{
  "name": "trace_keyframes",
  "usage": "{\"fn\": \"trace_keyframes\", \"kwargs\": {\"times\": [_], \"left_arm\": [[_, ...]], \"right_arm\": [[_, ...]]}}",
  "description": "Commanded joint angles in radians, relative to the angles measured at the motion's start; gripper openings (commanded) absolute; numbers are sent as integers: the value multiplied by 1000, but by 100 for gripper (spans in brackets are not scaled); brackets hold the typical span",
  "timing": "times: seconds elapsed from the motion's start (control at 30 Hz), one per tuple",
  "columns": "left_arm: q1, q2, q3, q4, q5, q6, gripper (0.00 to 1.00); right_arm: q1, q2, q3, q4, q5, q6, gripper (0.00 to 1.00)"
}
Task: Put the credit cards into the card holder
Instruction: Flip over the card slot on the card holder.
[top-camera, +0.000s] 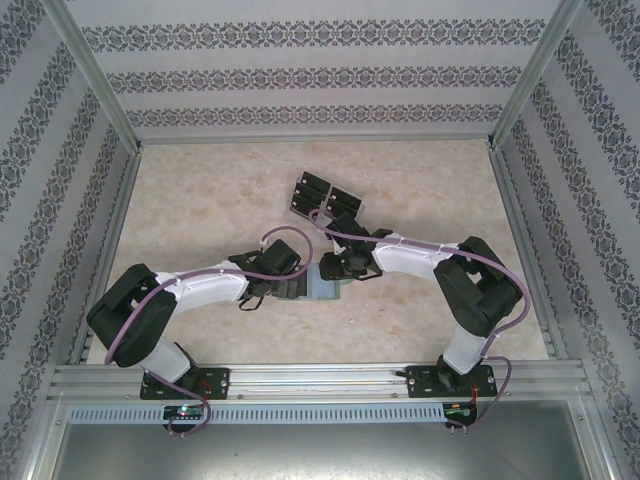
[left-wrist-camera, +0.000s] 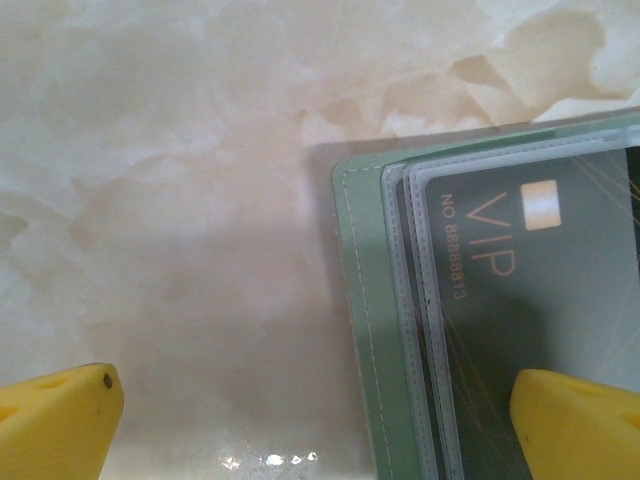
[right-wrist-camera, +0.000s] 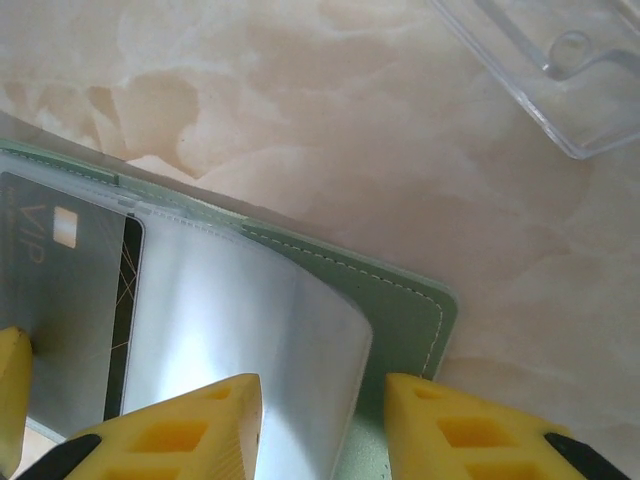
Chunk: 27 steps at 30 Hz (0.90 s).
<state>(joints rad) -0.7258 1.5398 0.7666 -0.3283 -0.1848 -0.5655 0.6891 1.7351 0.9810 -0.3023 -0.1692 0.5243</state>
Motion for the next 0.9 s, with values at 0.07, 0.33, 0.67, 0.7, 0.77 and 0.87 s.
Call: {"fn": "trace_keyframes", "kwargs": {"times": [0.07, 0.33, 0.67, 0.7, 0.77, 0.87], "left_arm": [[9, 2, -3, -8, -21, -13, 100], [9, 0, 0, -10, -21, -13, 100], [9, -3, 4, -15, -22, -10, 100], [9, -1, 4, -14, -22, -10, 100], [9, 1, 5, -12, -21, -11, 100], [9, 3, 6, -12, -20, -9, 100]], "right_arm": [[-7, -26, -19, 9, 9, 14, 37], [9, -26, -3, 18, -6, 11, 34], [55, -96, 27, -5, -10, 28, 35], [57, -104, 31, -12, -3, 28, 35], [60, -115, 34, -22, 17, 28, 35], [61, -121, 36, -35, 46, 25, 35]]}}
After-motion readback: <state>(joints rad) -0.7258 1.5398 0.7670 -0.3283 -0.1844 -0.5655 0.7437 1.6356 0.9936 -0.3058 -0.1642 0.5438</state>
